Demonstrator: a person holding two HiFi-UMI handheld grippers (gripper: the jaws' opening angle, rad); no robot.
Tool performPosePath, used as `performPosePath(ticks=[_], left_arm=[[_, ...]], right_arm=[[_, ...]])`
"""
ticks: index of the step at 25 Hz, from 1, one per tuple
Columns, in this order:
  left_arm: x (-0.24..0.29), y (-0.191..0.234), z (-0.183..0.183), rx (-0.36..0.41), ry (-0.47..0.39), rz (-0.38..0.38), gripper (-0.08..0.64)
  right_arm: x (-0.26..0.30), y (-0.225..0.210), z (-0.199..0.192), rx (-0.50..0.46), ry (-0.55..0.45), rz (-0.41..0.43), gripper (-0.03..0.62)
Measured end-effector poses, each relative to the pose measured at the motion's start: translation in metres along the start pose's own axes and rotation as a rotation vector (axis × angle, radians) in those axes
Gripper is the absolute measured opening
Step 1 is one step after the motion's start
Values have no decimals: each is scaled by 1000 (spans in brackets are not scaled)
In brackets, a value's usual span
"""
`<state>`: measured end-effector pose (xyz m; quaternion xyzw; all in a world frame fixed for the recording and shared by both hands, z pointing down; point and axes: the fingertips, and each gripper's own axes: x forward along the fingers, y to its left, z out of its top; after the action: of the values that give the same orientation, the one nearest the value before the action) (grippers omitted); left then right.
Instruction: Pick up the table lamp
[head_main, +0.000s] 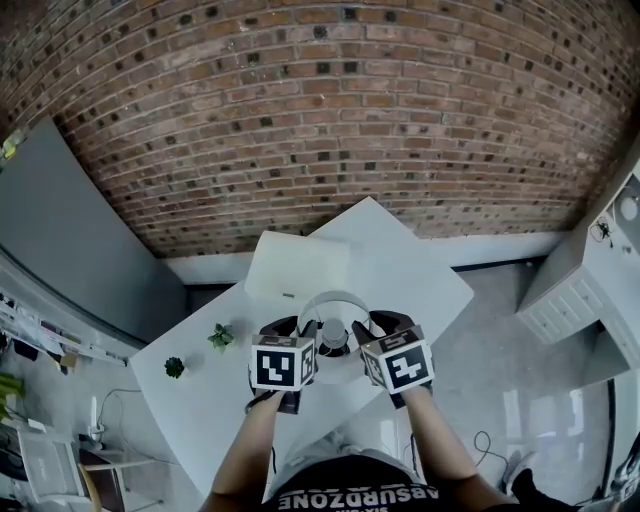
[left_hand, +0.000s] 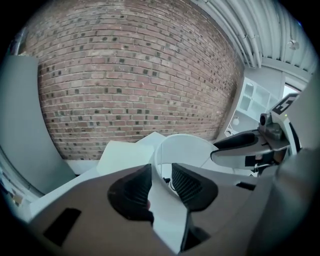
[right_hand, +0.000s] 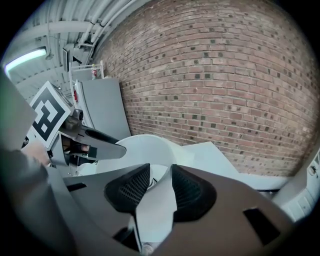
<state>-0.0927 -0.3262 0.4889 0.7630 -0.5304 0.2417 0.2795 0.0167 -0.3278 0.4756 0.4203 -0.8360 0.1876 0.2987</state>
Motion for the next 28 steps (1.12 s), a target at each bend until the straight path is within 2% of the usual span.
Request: performPosePath(ticks=[5,10,18,28], left_arm=[[-2,1,-2,-66,-25,20,99],[-10,-6,-3,-79,-6,20,86],[-17,-9,-9,-93,7,-1,80],[-35,-15,9,-111,-47,-27,77]], right_arm=[[-1,-2,-1,43,-15,-24,112],[-7,-6,-2,50,-28,-71,80],[-11,-4,-2,36,-55,-103,64],[-33,-3,20,24,-115,-125,61]])
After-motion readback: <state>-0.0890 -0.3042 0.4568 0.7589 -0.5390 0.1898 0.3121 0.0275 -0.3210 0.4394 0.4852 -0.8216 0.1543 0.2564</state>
